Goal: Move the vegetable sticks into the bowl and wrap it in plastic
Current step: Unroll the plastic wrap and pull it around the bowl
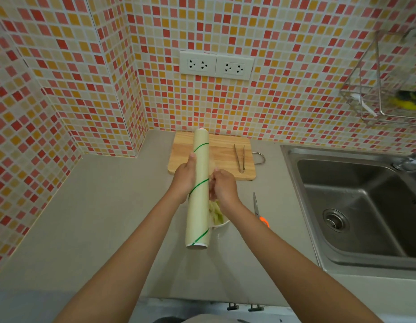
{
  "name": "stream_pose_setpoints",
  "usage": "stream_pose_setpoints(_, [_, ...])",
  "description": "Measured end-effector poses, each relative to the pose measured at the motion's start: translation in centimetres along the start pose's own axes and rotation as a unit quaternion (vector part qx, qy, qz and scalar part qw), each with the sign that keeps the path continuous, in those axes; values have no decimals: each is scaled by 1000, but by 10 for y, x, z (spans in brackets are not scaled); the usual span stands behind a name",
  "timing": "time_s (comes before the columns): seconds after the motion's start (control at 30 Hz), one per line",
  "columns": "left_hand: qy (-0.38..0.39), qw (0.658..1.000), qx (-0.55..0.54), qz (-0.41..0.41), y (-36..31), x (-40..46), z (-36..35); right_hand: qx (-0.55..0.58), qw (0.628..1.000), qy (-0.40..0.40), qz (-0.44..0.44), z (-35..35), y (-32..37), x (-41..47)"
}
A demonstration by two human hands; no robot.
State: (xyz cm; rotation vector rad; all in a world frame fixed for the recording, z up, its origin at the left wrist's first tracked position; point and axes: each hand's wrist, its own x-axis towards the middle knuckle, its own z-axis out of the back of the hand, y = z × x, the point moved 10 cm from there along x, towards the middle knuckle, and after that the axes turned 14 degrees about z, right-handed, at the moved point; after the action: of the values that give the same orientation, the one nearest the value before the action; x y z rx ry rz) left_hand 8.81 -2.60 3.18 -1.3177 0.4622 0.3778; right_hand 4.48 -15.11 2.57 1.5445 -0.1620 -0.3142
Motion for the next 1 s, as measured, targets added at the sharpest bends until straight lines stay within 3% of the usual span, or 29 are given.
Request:
stream_pose_setpoints(0.17, [110, 994, -20, 16, 11, -4, -11, -149, 979, -36, 138, 7, 14, 0])
stream_pose_setpoints(0.23, [106, 994, -21, 13, 16, -2, -5, -170, 972, -40, 158, 11, 12, -3])
stream_pose_setpoints(0.3, [83, 996, -40, 21, 21, 2, 4, -175, 971, -41, 160, 16, 8, -3])
stream_pose_setpoints(0.47, [127, 986, -96, 51, 36, 3, -8, -159, 975, -63, 145, 26, -1, -6])
stream_pose_setpoints(0.63, [138, 990, -36, 17, 37, -1, -15, -156, 973, -70, 153, 33, -4, -7])
stream_pose_setpoints(0.83, [114, 988, -97, 47, 44, 10, -4, -160, 970, -96, 155, 46, -7, -3])
stream_pose_setpoints(1.0, [120, 991, -53, 38, 48, 7, -6, -177, 966, -98, 164, 54, -9, 0])
